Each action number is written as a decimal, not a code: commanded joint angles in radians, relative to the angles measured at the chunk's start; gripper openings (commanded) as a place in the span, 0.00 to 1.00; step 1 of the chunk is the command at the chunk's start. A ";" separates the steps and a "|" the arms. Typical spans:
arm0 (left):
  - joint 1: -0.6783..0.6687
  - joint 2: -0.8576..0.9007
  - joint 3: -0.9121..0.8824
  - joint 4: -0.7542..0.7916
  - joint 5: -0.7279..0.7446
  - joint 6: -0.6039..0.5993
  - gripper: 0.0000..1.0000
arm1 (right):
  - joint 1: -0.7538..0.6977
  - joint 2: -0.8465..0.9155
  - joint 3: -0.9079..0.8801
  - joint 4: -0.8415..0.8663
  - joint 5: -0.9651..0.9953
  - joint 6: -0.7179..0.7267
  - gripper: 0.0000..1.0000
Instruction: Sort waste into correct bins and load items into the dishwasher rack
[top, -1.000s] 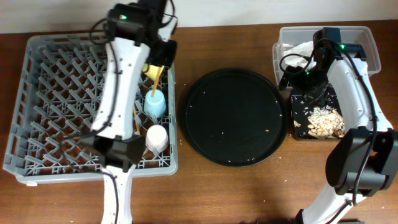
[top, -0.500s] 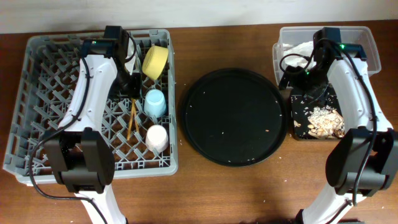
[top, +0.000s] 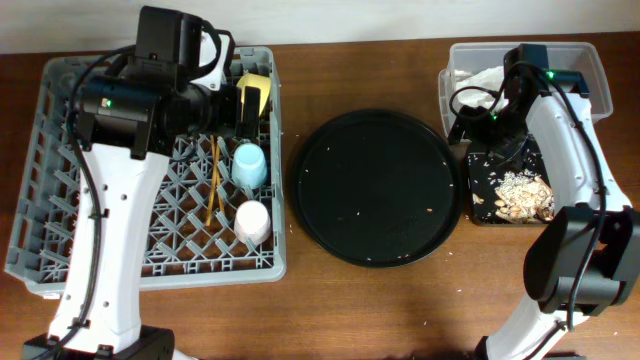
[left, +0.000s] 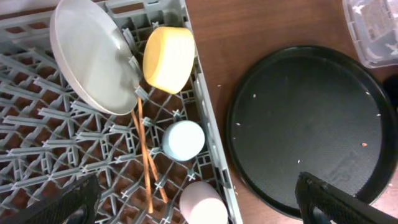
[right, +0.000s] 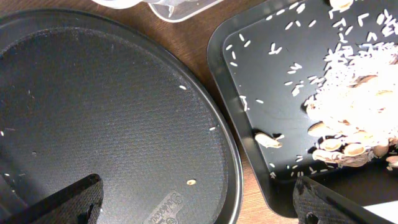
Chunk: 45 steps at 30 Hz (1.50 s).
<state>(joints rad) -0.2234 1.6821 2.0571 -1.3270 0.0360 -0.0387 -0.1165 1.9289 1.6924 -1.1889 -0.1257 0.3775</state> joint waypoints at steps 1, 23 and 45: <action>-0.003 0.008 -0.002 0.000 0.028 0.005 1.00 | 0.034 -0.113 0.013 0.000 -0.001 -0.003 0.98; -0.003 0.008 -0.002 -0.001 0.028 0.005 1.00 | 0.234 -1.898 -1.687 1.184 0.084 -0.270 0.99; 0.165 -0.575 -0.822 0.620 0.021 0.008 1.00 | 0.233 -1.926 -1.687 1.110 0.107 -0.321 0.99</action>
<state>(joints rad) -0.1513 1.2934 1.5387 -0.8841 -0.0257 -0.0383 0.1230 0.0120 0.0128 -0.0753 -0.0246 0.0658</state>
